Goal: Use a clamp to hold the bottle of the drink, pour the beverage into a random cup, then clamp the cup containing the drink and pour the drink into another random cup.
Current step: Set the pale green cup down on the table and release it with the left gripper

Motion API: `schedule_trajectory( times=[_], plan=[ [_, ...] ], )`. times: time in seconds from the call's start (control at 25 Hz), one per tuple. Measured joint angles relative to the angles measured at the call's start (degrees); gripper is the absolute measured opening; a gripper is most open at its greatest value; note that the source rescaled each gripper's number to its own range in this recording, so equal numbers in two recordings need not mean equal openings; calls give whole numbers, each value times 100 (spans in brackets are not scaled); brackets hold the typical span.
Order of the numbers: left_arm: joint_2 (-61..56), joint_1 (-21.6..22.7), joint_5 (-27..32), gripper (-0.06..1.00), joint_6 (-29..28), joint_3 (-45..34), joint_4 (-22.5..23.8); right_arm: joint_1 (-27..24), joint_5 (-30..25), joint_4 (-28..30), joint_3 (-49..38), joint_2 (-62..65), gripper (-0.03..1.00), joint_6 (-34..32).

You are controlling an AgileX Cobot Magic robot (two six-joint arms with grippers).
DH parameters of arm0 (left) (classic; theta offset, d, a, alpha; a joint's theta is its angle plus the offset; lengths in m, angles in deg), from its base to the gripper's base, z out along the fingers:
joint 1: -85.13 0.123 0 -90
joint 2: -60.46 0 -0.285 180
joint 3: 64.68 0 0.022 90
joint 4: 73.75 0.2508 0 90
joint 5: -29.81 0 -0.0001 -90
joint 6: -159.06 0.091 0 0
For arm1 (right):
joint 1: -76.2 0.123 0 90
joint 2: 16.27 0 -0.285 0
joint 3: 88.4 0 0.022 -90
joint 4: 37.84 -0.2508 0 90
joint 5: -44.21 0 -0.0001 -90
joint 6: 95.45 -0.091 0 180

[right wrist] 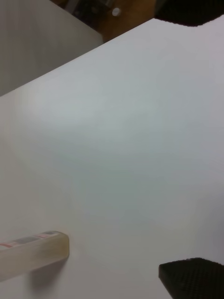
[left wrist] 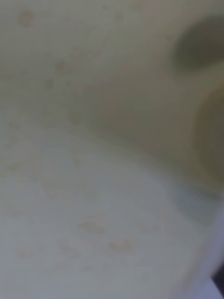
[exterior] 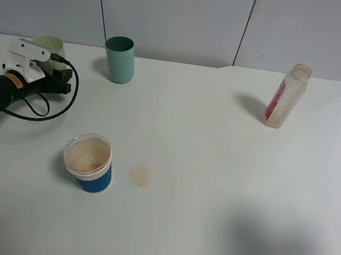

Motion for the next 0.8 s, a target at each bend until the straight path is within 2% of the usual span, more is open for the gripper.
schedule_trajectory(
  times=[0.8],
  plan=[
    [196, 0, -298, 1, 203, 0, -46, 0, 0, 0, 0, 0, 100, 0]
  ],
)
